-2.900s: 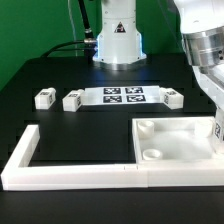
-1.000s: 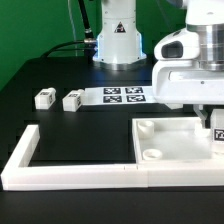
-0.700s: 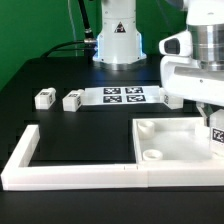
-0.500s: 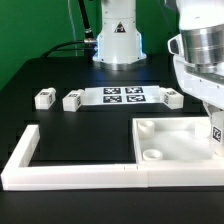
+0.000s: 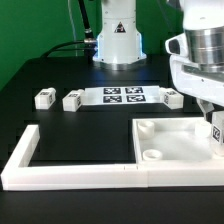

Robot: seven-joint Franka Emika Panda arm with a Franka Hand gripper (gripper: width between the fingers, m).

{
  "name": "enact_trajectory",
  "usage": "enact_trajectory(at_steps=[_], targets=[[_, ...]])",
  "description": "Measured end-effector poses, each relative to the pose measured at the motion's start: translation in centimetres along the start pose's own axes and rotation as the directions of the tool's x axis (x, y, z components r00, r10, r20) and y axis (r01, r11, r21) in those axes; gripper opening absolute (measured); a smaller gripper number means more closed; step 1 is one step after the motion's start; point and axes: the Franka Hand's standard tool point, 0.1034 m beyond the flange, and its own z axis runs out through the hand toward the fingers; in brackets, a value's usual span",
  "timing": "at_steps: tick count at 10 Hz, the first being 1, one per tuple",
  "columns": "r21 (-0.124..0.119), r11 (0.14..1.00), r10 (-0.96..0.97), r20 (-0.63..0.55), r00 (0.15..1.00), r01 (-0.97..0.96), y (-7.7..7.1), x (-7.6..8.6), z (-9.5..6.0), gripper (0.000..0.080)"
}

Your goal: Assemble square table

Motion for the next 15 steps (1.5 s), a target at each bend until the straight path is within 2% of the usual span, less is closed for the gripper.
enact_trajectory(at_steps=[1, 2, 4, 5, 6, 7, 10, 11, 12, 13, 15], targets=[[-0.017, 0.987, -0.157, 0.002, 0.988, 0.157, 0.06, -0.17, 0.15, 0.0612], [-0.014, 0.987, -0.163, -0.002, 0.987, 0.163, 0.06, 0.03, 0.10, 0.0643], [-0.017, 0.948, -0.317, -0.001, 0.948, 0.317, 0.14, 0.13, 0.11, 0.0648], [-0.026, 0.918, -0.397, -0.004, 0.918, 0.396, 0.18, 0.20, 0.11, 0.0648], [-0.064, 0.797, -0.602, -0.014, 0.798, 0.600, 0.14, 0.42, 0.09, 0.0649], [-0.073, 0.683, -0.729, -0.014, 0.684, 0.727, -0.34, 0.11, 0.07, 0.0649], [-0.067, 0.709, -0.704, -0.022, 0.710, 0.702, -0.46, 0.15, 0.05, 0.0621], [-0.066, 0.733, -0.680, -0.024, 0.733, 0.678, -0.46, 0.13, 0.06, 0.0443], [-0.064, 0.794, -0.607, -0.030, 0.794, 0.604, -0.40, 0.21, 0.05, 0.0443], [-0.066, 0.831, -0.555, -0.034, 0.831, 0.552, -0.15, 0.48, 0.07, 0.0295], [-0.060, 0.896, -0.443, -0.043, 0.895, 0.440, -0.17, 0.50, 0.06, 0.0295]])
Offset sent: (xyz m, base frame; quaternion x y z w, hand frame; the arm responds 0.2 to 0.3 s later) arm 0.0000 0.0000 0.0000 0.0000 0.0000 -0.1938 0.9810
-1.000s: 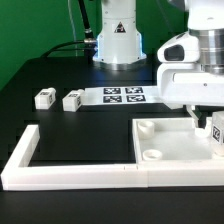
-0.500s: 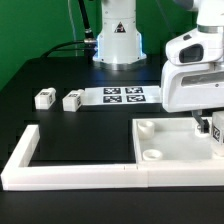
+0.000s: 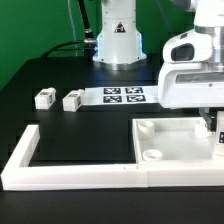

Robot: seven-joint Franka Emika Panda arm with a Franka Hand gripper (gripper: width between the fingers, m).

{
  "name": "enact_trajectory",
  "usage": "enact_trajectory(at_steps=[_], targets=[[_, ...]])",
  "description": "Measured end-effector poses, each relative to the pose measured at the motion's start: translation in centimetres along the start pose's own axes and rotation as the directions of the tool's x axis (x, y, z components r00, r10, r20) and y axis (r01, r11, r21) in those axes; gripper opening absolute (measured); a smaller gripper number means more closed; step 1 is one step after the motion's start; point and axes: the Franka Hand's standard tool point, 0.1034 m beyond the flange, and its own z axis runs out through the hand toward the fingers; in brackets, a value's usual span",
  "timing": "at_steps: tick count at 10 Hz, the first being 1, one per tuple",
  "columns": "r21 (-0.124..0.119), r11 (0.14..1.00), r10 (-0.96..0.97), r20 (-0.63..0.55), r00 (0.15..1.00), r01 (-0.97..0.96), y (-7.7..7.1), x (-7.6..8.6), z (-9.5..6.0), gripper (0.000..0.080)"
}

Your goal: Assemble square table

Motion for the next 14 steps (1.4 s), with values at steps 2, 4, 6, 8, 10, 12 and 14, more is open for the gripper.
enact_trajectory(at_steps=[2, 4, 6, 8, 10, 12, 14], targets=[[0.014, 0.964, 0.267, 0.008, 0.964, -0.267, 0.09, 0.21, -0.12, 0.0295], [0.047, 0.769, 0.635, 0.053, 0.771, -0.637, 0.10, 0.33, 0.08, 0.0294], [0.058, 0.588, 0.801, 0.104, 0.590, -0.807, 0.00, 0.27, 0.24, 0.0294], [0.054, 0.561, 0.819, 0.106, 0.564, -0.826, -0.15, 0.15, 0.30, 0.0351], [0.059, 0.615, 0.781, 0.098, 0.617, -0.787, -0.13, 0.16, 0.29, 0.0486], [0.050, 0.894, 0.443, 0.046, 0.895, -0.445, -0.29, -0.13, 0.19, 0.0640], [0.053, 0.956, 0.288, 0.036, 0.957, -0.289, -0.36, -0.25, 0.26, 0.0648]])
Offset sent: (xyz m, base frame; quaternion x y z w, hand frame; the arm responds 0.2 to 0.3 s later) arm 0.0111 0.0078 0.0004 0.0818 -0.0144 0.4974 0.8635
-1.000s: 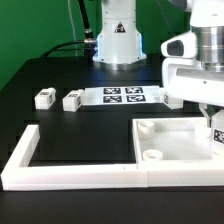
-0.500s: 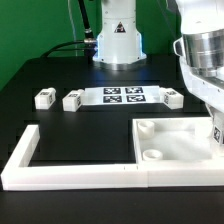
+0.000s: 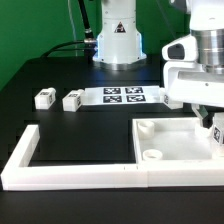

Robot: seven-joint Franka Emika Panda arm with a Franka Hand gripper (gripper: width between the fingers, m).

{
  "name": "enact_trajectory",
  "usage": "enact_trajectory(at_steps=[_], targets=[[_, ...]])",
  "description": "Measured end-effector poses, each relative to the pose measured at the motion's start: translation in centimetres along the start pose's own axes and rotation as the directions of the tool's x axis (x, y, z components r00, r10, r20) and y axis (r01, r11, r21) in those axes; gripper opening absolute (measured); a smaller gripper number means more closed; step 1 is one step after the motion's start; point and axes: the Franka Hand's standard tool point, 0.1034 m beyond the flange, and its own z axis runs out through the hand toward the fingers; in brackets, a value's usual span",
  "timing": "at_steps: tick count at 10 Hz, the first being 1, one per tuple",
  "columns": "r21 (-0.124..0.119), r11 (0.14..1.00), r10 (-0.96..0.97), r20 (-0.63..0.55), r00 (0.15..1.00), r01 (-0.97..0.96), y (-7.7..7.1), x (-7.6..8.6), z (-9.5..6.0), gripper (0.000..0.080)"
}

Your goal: Assemble square table

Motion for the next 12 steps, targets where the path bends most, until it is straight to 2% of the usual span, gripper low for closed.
enact_trajectory(at_steps=[2, 3, 4, 5, 6, 7, 8, 9, 10, 11, 12], targets=[[-0.001, 0.991, -0.136, 0.000, 0.991, 0.136, 0.05, 0.05, 0.00, 0.0649], [-0.010, 0.958, -0.286, -0.009, 0.958, 0.286, 0.13, 0.25, -0.03, 0.0649], [-0.037, 0.869, -0.495, -0.032, 0.868, 0.494, 0.09, 0.71, -0.04, 0.0649], [-0.051, 0.789, -0.614, -0.037, 0.788, 0.612, -0.08, 0.63, 0.23, 0.0649], [-0.041, 0.836, -0.549, -0.038, 0.835, 0.548, -0.09, 0.58, 0.24, 0.0649], [-0.040, 0.842, -0.540, -0.039, 0.841, 0.539, -0.07, 0.60, 0.24, 0.0649], [-0.039, 0.856, -0.517, -0.039, 0.855, 0.515, -0.08, 0.58, 0.25, 0.0544], [-0.035, 0.886, -0.463, -0.041, 0.885, 0.462, -0.11, 0.55, 0.26, 0.0544], [-0.033, 0.922, -0.386, -0.042, 0.921, 0.385, -0.02, 0.55, 0.30, 0.0360], [-0.037, 0.950, -0.313, -0.041, 0.949, 0.311, 0.45, 0.78, 0.33, 0.0293], [-0.033, 0.979, -0.202, -0.048, 0.978, 0.201, 0.39, 0.74, 0.32, 0.0293]])
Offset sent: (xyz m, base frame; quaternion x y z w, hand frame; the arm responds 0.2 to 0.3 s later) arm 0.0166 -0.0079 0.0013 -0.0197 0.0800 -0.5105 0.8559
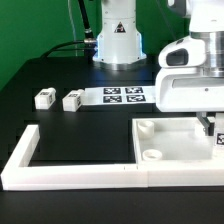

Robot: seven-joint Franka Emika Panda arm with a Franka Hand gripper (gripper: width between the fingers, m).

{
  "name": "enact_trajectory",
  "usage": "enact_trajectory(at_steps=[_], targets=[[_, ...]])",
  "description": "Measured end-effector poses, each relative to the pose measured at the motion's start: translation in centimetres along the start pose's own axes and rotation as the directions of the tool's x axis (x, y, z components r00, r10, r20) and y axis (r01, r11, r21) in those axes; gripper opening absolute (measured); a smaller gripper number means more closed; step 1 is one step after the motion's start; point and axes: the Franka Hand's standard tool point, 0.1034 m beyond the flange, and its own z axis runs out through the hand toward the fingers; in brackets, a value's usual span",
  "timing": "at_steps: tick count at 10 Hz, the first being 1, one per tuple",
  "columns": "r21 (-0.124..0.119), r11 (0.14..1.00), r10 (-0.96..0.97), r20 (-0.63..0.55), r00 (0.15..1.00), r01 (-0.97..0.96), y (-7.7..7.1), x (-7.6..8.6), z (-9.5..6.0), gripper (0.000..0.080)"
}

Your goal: Assemble square table

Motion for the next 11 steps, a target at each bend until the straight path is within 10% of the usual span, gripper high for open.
enact_trajectory(at_steps=[2, 4, 7, 9, 11], targets=[[-0.001, 0.963, 0.269, -0.005, 0.963, -0.269, -0.08, -0.09, -0.01, 0.0293], [0.028, 0.722, 0.691, 0.039, 0.722, -0.692, -0.56, -0.53, 0.36, 0.0293], [0.065, 0.575, 0.812, 0.080, 0.579, -0.816, -0.36, -0.53, 0.36, 0.0293], [0.067, 0.603, 0.791, 0.077, 0.607, -0.795, -0.37, -0.58, 0.43, 0.0293], [0.082, 0.779, 0.619, 0.050, 0.784, -0.621, -0.10, -0.20, 0.29, 0.0575]])
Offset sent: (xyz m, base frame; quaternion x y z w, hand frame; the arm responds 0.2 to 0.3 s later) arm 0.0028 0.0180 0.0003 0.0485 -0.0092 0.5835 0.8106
